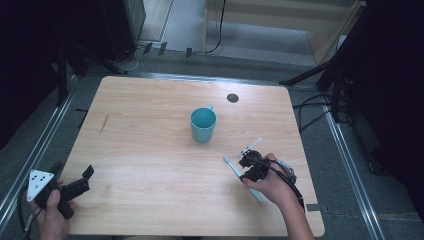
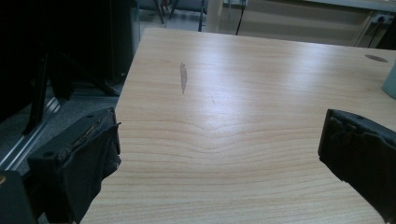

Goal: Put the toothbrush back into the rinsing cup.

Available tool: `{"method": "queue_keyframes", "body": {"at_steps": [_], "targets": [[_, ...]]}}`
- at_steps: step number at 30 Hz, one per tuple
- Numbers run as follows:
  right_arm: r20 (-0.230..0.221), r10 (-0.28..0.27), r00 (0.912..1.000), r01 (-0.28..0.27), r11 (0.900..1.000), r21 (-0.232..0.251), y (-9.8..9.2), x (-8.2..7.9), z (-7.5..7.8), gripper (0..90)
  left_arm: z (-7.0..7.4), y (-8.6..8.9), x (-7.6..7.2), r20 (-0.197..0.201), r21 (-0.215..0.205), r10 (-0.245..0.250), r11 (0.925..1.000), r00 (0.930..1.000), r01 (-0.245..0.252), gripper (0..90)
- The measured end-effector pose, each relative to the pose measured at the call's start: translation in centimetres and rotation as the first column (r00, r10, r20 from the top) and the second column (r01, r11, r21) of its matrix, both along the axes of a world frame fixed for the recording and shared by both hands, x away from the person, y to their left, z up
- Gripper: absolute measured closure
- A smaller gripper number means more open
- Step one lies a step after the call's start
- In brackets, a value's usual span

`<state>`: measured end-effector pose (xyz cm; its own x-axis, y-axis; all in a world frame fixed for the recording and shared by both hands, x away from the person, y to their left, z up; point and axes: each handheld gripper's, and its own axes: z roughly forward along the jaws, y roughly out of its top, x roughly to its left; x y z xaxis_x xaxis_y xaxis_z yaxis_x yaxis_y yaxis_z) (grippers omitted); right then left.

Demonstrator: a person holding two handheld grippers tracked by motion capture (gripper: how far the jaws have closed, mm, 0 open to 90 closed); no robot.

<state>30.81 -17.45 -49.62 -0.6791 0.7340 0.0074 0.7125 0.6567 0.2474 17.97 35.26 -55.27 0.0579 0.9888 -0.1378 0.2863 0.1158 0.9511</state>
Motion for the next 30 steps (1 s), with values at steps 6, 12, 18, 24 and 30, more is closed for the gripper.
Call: {"method": "queue_keyframes", "body": {"at_steps": [6,12,18,24,30], "targets": [[-0.021,0.005,0.9998,-0.006,0.999,-0.051,0.75,0.18,-0.47,70.7,0.0,0.01,0.0,0.0,-0.001,-0.001,1.0,1.0,0.001,0.0],[-0.039,-0.003,0.9992,0.0,0.997,-0.077,0.67,0.32,-0.9,73.0,0.0,0.01,-0.01,0.0,0.0,-0.001,1.0,1.0,0.001,0.0],[-0.042,0.004,0.9991,-0.007,0.997,-0.078,0.77,0.38,-1.05,77.2,0.0,0.0,0.01,0.0,0.002,-0.002,1.0,1.0,0.002,0.0],[-0.025,0.009,0.9996,-0.011,0.997,-0.079,1.07,0.13,-1.04,79.1,0.0,-0.01,-0.01,0.0,0.003,-0.002,1.0,1.0,0.002,0.0],[0.0,-0.01,1.0,0.01,0.999,-0.037,0.59,0.24,-1.01,79.3,0.0,-0.01,0.0,-0.001,0.002,-0.002,1.0,1.0,0.002,0.0]]}}
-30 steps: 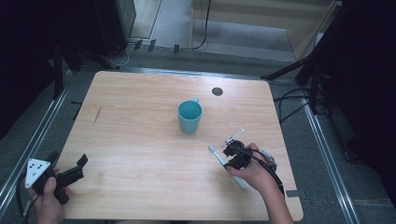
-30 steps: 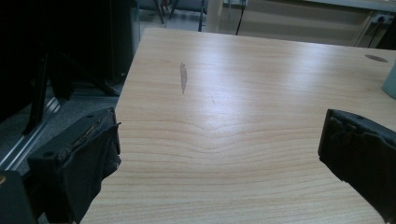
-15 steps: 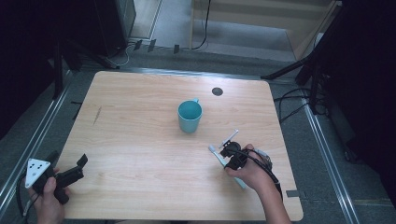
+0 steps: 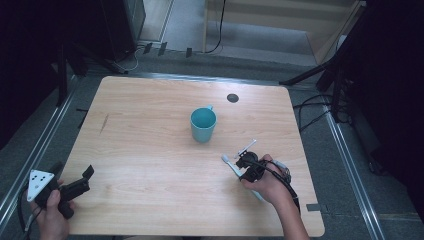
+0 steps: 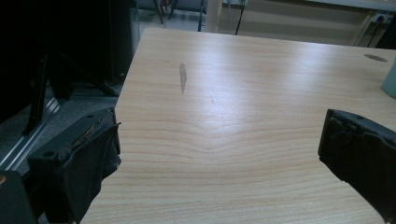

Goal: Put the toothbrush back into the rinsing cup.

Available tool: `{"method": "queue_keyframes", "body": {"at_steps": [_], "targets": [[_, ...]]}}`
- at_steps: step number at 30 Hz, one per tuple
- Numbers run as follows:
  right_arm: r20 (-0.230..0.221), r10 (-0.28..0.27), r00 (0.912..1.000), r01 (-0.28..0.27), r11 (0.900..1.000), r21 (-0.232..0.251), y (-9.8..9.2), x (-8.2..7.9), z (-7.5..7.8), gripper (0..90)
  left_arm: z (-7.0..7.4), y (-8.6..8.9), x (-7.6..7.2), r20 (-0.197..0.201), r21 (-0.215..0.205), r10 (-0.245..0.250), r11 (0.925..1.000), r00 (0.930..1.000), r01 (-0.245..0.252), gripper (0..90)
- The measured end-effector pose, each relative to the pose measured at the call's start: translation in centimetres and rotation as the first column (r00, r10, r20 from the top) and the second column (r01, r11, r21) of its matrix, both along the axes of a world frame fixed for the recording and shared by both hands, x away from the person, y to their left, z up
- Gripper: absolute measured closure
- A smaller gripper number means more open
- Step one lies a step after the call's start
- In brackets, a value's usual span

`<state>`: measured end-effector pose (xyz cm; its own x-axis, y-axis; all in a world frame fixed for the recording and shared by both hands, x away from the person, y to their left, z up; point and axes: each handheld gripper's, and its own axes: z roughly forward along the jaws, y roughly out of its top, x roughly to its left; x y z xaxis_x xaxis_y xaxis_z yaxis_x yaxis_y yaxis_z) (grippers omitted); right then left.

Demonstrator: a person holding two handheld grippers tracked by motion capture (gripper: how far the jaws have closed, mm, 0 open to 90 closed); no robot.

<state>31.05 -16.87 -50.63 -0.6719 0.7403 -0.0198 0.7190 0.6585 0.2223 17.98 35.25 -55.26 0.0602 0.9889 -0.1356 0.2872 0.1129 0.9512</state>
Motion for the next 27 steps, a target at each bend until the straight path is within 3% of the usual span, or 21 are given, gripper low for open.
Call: {"method": "queue_keyframes", "body": {"at_steps": [2,7,10,11,12,15,17,22,27], "targets": [[0.006,-0.005,1.0,0.005,1.0,0.008,-0.1,0.1,0.1,79.2,0.0,0.0,0.0,0.0,0.0,0.0,1.0,1.0,0.0,0.0],[0.052,-0.062,0.9967,0.057,0.995,0.082,-0.4,0.5,1.1,79.3,0.0,0.0,0.0,-0.001,0.001,0.001,1.0,1.0,-0.001,0.0],[0.091,-0.098,0.991,0.087,0.99,0.114,-0.6,0.7,1.7,79.2,0.0,0.0,0.0,-0.001,0.001,0.001,1.0,1.0,-0.001,0.0],[0.126,-0.127,0.9839,0.109,0.985,0.137,-0.8,0.9,2.0,79.2,0.0,0.0,0.0,0.0,0.002,0.0,1.0,1.0,0.0,0.0],[0.126,-0.127,0.9839,0.109,0.985,0.137,-0.8,0.9,2.0,79.2,0.0,0.0,0.0,0.0,0.002,0.0,1.0,1.0,0.0,0.0],[0.176,-0.176,0.9686,0.142,0.971,0.19,-1.1,1.2,2.7,79.2,0.0,0.0,0.0,0.0,-0.001,0.001,1.0,1.0,-0.001,0.0],[0.202,-0.219,0.9546,0.168,0.955,0.243,-1.3,1.3,3.3,79.2,0.0,0.0,0.0,0.0,0.001,0.0,1.0,1.0,0.0,0.0],[0.262,-0.282,0.9228,0.201,0.934,0.297,-1.6,1.6,4.3,79.2,0.0,0.0,0.0,0.001,-0.001,0.0,1.0,1.0,0.0,0.0],[0.312,-0.354,0.8815,0.23,0.899,0.373,-1.8,1.7,5.2,79.2,0.0,0.0,0.0,0.0,0.001,0.0,1.0,1.0,0.0,0.0]]}}
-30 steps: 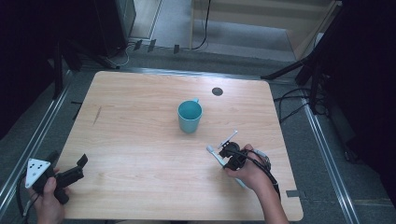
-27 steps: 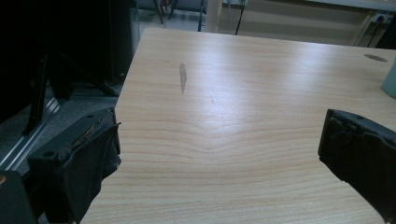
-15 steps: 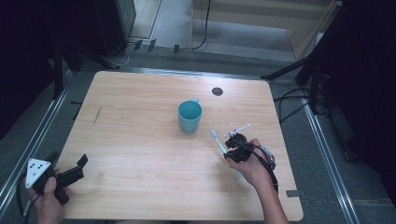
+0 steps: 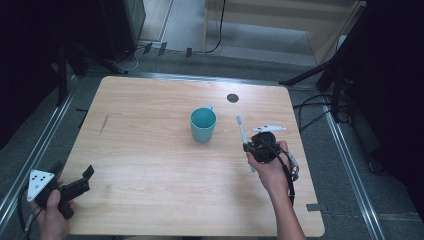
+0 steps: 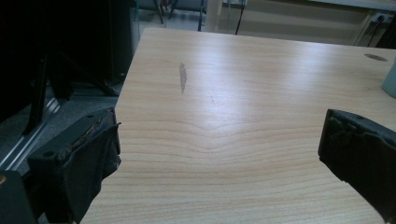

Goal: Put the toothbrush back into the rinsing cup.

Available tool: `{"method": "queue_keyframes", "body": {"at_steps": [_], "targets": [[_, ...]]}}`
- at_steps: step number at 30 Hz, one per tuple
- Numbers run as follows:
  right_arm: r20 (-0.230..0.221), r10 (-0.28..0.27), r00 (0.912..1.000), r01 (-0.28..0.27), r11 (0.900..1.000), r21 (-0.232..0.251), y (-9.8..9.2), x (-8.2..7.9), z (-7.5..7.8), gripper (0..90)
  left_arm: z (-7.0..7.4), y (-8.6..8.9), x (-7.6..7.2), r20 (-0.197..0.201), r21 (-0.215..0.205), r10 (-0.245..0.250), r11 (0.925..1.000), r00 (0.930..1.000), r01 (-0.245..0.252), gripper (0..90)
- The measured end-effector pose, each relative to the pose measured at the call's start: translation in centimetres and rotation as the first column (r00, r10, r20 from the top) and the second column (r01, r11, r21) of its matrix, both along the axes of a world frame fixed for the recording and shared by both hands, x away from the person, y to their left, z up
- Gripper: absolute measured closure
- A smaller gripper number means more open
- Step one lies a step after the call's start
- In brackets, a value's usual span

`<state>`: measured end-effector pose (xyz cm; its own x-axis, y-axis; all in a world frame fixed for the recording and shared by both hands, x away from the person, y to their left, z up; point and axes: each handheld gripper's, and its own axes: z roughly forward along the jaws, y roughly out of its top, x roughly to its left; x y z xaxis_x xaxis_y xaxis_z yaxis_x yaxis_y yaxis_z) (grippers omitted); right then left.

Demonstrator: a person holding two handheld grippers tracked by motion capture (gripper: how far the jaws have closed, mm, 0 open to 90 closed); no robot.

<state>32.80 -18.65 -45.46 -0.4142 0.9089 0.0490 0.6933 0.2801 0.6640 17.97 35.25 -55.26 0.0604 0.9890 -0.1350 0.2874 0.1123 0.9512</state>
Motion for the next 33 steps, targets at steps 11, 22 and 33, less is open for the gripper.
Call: {"method": "queue_keyframes", "body": {"at_steps": [11,22,33], "targets": [[0.145,-0.09,0.9852,0.079,0.994,0.081,0.2,0.5,1.7,79.1,0.0,0.1,0.0,0.0,-0.005,0.0,1.0,1.0,0.0,0.0],[0.239,-0.135,0.9616,0.105,0.986,0.132,1.5,1.2,2.9,79.1,0.0,0.0,0.0,0.002,-0.005,0.0,1.0,1.0,0.0,0.0],[0.31,-0.145,0.9398,0.101,0.983,0.151,2.8,2.1,4.4,79.1,0.0,0.1,0.0,0.003,-0.009,0.001,1.0,1.0,-0.001,0.0]]}}
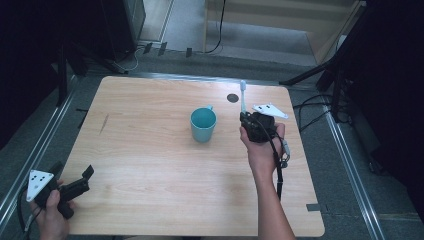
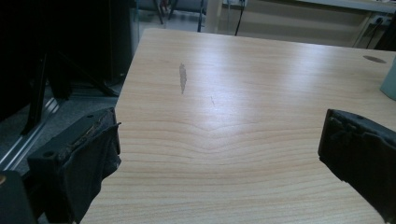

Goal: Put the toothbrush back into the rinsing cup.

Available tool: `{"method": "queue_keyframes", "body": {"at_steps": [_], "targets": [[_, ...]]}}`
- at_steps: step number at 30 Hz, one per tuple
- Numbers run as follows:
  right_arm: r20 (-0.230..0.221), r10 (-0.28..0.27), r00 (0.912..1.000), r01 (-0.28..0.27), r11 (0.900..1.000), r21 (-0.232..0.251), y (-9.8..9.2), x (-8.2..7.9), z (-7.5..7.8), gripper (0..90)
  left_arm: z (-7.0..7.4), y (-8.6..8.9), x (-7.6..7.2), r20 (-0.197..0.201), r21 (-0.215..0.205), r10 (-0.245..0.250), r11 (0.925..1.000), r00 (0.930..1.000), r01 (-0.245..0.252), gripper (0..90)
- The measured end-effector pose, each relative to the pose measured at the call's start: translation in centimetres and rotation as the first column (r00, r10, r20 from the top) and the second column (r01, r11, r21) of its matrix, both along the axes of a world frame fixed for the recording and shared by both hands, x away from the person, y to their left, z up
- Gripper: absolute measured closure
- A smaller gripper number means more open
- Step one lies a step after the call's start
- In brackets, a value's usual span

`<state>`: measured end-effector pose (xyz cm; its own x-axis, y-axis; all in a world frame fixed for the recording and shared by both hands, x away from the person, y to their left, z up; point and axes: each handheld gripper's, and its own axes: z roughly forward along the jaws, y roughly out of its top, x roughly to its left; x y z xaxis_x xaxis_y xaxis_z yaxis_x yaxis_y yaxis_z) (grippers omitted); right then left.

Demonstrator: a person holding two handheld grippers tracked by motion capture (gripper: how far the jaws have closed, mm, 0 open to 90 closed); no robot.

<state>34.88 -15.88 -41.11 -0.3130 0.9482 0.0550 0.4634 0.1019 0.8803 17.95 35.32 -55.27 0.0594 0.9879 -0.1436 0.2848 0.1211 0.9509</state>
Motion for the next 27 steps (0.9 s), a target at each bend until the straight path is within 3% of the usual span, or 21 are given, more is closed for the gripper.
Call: {"method": "queue_keyframes", "body": {"at_steps": [6,11,15,27], "targets": [[0.04,-0.016,0.9991,0.014,0.998,0.058,0.4,0.4,0.4,79.1,0.0,0.0,0.0,0.0,0.0,0.0,1.0,1.0,0.0,0.0],[0.113,-0.004,0.9936,-0.004,0.998,0.066,0.9,0.6,0.5,79.1,0.0,0.0,0.0,0.001,0.0,0.0,1.0,1.0,0.0,0.0],[0.143,0.0,0.9897,-0.011,0.997,0.077,1.4,0.8,0.8,79.1,0.0,0.0,0.0,0.001,-0.001,0.0,1.0,1.0,0.0,0.0],[0.192,0.061,0.9795,-0.09,0.985,0.146,3.5,1.5,0.5,79.1,0.0,0.0,0.0,0.001,-0.003,0.0,1.0,1.0,0.0,0.0]]}}
